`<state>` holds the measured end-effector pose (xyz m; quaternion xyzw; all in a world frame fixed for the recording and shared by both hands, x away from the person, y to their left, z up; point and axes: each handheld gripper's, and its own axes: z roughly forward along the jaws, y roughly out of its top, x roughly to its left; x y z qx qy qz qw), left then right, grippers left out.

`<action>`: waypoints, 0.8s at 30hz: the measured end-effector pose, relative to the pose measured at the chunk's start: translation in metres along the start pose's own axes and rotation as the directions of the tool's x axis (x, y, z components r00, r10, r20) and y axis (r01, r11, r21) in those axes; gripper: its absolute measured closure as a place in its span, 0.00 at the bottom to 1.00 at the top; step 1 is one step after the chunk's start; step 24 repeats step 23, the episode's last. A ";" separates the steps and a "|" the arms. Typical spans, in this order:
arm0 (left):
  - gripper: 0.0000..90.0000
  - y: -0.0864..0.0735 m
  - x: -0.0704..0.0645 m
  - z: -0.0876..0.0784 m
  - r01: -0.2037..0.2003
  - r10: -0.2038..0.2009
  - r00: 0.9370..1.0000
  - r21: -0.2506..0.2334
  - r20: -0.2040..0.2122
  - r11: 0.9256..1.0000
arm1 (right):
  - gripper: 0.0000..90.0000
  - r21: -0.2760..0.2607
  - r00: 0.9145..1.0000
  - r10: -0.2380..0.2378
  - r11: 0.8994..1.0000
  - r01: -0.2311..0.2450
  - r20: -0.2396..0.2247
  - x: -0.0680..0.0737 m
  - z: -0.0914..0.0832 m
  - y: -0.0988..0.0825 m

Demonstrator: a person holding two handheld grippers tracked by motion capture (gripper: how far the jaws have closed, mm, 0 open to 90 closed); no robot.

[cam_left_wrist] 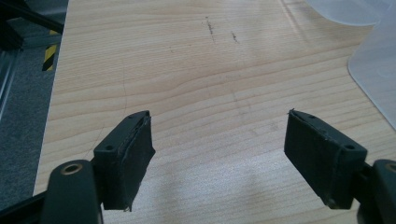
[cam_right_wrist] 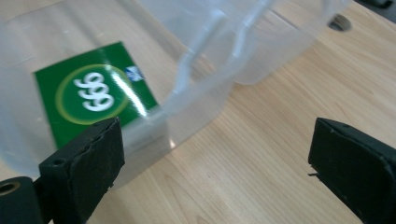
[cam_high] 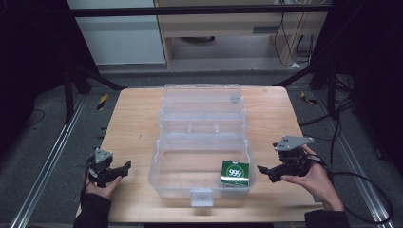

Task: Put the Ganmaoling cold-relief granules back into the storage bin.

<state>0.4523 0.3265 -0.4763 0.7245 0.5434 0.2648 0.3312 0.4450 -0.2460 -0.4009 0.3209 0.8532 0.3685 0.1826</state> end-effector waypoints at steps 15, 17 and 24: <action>0.33 0.000 0.000 0.003 -0.014 0.014 1.000 0.015 0.008 1.000 | 0.03 -0.117 0.911 0.326 0.945 -0.306 0.252 -0.036 0.031 -0.063; 0.33 -0.001 0.000 0.004 -0.019 0.019 1.000 0.020 0.006 1.000 | 0.03 -0.119 0.894 0.346 0.938 -0.325 0.284 -0.040 0.033 -0.069; 0.31 -0.002 0.001 0.007 -0.022 0.022 1.000 0.030 -0.003 0.999 | 0.03 -0.098 0.884 0.358 0.933 -0.345 0.300 -0.045 0.035 -0.080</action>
